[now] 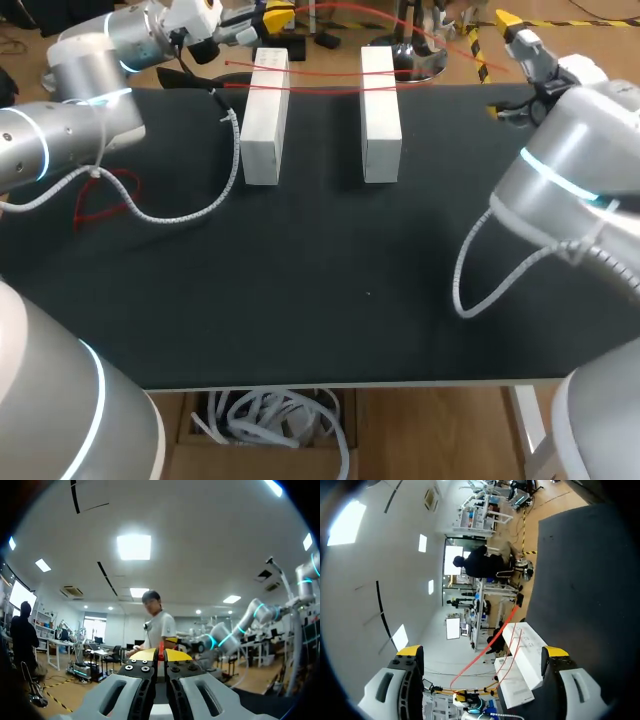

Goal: Grab the tape and strap the tape.

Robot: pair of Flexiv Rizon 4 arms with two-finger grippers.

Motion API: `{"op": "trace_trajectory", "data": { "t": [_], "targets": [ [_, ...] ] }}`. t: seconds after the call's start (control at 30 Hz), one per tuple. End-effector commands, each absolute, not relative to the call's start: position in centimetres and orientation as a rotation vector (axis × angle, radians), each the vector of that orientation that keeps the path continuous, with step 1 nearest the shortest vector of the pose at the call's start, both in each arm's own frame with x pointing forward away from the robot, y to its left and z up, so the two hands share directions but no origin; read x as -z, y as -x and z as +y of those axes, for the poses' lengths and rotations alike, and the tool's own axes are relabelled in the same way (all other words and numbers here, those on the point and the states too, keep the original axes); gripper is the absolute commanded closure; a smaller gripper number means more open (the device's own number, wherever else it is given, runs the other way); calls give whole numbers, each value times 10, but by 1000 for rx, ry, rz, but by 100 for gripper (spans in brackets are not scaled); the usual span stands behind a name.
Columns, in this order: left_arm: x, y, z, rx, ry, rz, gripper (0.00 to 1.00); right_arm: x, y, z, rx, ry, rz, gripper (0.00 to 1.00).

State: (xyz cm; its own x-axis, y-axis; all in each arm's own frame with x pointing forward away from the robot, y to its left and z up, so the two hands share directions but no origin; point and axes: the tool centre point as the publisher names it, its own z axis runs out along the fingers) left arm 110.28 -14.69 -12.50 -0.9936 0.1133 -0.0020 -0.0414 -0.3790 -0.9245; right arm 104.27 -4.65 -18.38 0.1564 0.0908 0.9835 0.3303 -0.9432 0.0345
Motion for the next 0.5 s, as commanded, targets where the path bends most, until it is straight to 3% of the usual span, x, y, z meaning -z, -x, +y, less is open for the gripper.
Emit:
{"op": "trace_trajectory", "data": {
  "t": [0.03,0.5],
  "targets": [
    [126,-1105,-147,-2530,106,-1691,100,189,-1052,-38,2289,2116,-127,0],
    [126,-1105,-147,-2530,106,-1691,100,159,-1065,-28,2304,2015,-134,0]
  ]
}}
